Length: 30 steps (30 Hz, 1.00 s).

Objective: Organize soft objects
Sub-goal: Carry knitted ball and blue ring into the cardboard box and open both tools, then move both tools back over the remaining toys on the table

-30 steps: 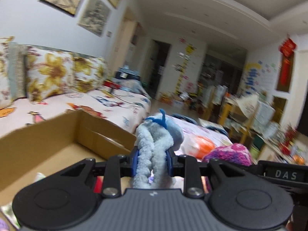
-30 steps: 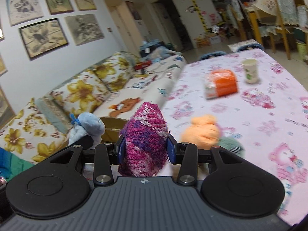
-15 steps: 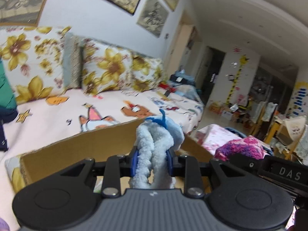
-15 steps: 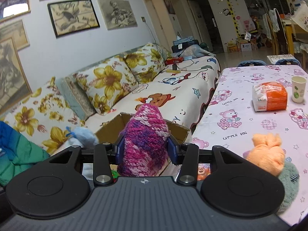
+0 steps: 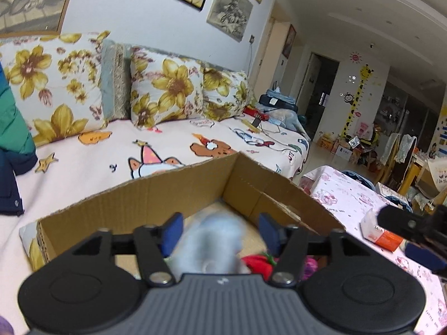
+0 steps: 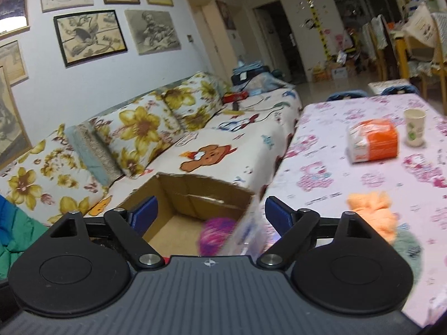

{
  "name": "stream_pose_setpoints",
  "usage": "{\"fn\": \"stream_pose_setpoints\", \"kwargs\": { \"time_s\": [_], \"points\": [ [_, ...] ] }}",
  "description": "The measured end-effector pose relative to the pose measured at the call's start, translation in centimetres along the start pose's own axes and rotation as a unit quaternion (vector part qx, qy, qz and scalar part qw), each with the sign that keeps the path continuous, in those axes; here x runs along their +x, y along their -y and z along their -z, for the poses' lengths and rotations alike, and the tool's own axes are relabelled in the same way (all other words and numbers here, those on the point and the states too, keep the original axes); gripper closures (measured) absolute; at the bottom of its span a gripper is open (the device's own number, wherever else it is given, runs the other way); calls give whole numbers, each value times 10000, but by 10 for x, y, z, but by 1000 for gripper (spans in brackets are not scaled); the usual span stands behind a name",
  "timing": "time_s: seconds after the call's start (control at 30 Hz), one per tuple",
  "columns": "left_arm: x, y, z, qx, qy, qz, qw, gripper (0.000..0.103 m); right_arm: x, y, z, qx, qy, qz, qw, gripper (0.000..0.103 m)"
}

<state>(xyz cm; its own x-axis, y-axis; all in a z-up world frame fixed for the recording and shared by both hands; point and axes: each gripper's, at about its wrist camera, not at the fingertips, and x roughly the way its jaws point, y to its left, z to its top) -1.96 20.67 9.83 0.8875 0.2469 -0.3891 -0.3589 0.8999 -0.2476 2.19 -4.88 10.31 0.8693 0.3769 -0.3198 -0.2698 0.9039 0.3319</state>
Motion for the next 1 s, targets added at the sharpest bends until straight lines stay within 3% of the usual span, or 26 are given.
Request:
{"fn": "stream_pose_setpoints", "kwargs": {
  "time_s": [0.13,0.43,1.0],
  "points": [
    [-7,8,0,247,205,102,9994,19,-19,6,4,-33,92,259,9996,0],
    [-14,24,5,495,291,518,9970,2,-46,14,12,21,294,652,9974,0],
    [-22,64,26,1033,198,1101,9883,1,-59,30,21,285,432,1143,9921,0]
  ]
}}
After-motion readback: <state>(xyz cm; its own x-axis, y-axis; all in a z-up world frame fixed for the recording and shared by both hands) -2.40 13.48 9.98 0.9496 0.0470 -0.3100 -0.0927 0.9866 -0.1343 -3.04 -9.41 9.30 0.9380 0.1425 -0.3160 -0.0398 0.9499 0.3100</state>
